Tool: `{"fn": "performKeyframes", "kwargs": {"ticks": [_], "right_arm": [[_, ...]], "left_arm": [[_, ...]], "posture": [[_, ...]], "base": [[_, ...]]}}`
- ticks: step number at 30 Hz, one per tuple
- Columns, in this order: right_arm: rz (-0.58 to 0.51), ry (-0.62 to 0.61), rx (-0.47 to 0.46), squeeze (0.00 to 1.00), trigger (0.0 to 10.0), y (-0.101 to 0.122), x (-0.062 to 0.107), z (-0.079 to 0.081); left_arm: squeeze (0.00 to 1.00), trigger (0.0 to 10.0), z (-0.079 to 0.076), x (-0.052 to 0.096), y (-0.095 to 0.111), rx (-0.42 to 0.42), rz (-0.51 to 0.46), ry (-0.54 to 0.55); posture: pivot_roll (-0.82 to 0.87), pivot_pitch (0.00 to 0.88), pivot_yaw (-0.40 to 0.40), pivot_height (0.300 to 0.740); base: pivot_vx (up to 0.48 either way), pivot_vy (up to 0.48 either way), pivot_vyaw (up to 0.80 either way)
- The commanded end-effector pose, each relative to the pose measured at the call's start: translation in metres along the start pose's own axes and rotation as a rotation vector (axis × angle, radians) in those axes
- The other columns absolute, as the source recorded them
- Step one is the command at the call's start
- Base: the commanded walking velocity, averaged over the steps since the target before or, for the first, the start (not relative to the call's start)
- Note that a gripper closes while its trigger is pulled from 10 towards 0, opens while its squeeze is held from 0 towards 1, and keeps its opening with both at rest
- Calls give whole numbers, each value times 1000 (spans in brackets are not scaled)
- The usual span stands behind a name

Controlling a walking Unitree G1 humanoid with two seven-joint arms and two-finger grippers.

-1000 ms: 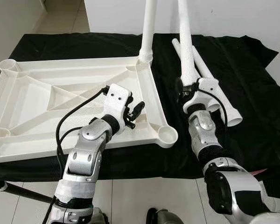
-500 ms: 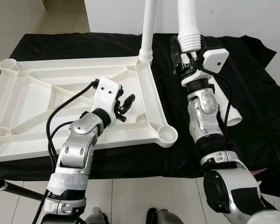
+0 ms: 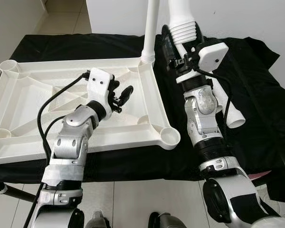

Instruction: Building children table

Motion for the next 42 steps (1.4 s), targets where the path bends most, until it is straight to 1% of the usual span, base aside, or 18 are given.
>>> {"fn": "performKeyframes", "kwargs": {"ticks": [1,4,8,9,10,11,13,15,18,19,20,21,23,27,28,29,36,42], "right_arm": [[5,29,-13,0,10000,-1,2,7],[25,41,-21,0,10000,-4,5,10],[56,53,-27,0,10000,-11,11,15],[68,57,-28,0,10000,-14,14,16],[68,57,-28,0,10000,-14,14,16],[83,64,-28,0,10000,-17,16,17],[87,67,-27,0,10000,-18,17,18],[99,75,-36,0,10000,-21,18,20],[104,80,-41,0,10000,-22,19,21],[111,87,-41,0,10000,-23,19,22],[111,87,-41,0,10000,-23,19,22],[117,92,-43,0,10000,-25,20,23],[132,106,-49,0,10000,-27,22,27],[137,112,-51,0,10000,-29,23,29],[150,133,-51,0,10000,-31,26,33],[154,139,-51,0,10000,-32,26,34],[173,178,-44,0,10000,-36,28,40],[186,204,-43,0,10000,-39,30,45]], "left_arm": [[1000,10000,7,0,7,-29,-28,-40],[1000,10000,14,-3,13,-61,-39,-37],[1000,10000,17,-6,26,-32,-73,-67],[1000,10000,17,-6,33,1,-101,-87],[1000,10000,17,-6,33,1,-101,-87],[1000,10000,18,-8,44,66,-140,-112],[1000,10000,18,-8,47,95,-152,-118],[1000,10000,13,-10,63,160,-206,-193],[1000,10000,13,-11,72,184,-237,-216],[741,10000,14,-13,81,240,-263,-239],[741,10000,14,-13,81,240,-263,-239],[0,10000,16,-15,90,290,-291,-264],[0,10000,15,-17,104,373,-334,-328],[0,10000,14,-18,108,405,-345,-355],[0,10000,11,-21,117,488,-358,-417],[0,10000,10,-22,119,509,-356,-438],[0,10000,-3,-25,129,592,-359,-556],[0,10000,-11,-27,135,614,-360,-617]], "posture": [[85,66,-39,740],[87,62,-43,740],[88,57,-48,740],[88,57,-52,740],[88,57,-52,740],[86,58,-54,740],[86,58,-54,740],[87,58,-59,740],[86,58,-61,740],[85,57,-62,740],[85,57,-62,740],[84,53,-64,740],[81,45,-61,740],[80,43,-60,740],[77,37,-56,740],[77,37,-56,740],[72,29,-44,740],[70,29,-40,740]], "base": [[0,0,0],[0,0,0],[0,0,0],[0,0,0],[0,0,0],[0,0,0],[0,0,0],[0,0,0],[0,0,0],[0,0,0],[0,0,0],[0,0,0],[0,0,0],[0,0,0],[0,0,0],[0,0,0],[0,0,0],[0,0,0]]}}
Point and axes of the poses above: a point about 5 cm out from each wrist's last joint towards the gripper, its own x axis pointing back from the gripper into the wrist, its own y axis along the axis of the wrist's last joint, z = x × y, the point moved 5 cm from there along -x, pointing out of the wrist towards the gripper, and after that the axes turned 8 degrees about -x, right-handed, at the moved point
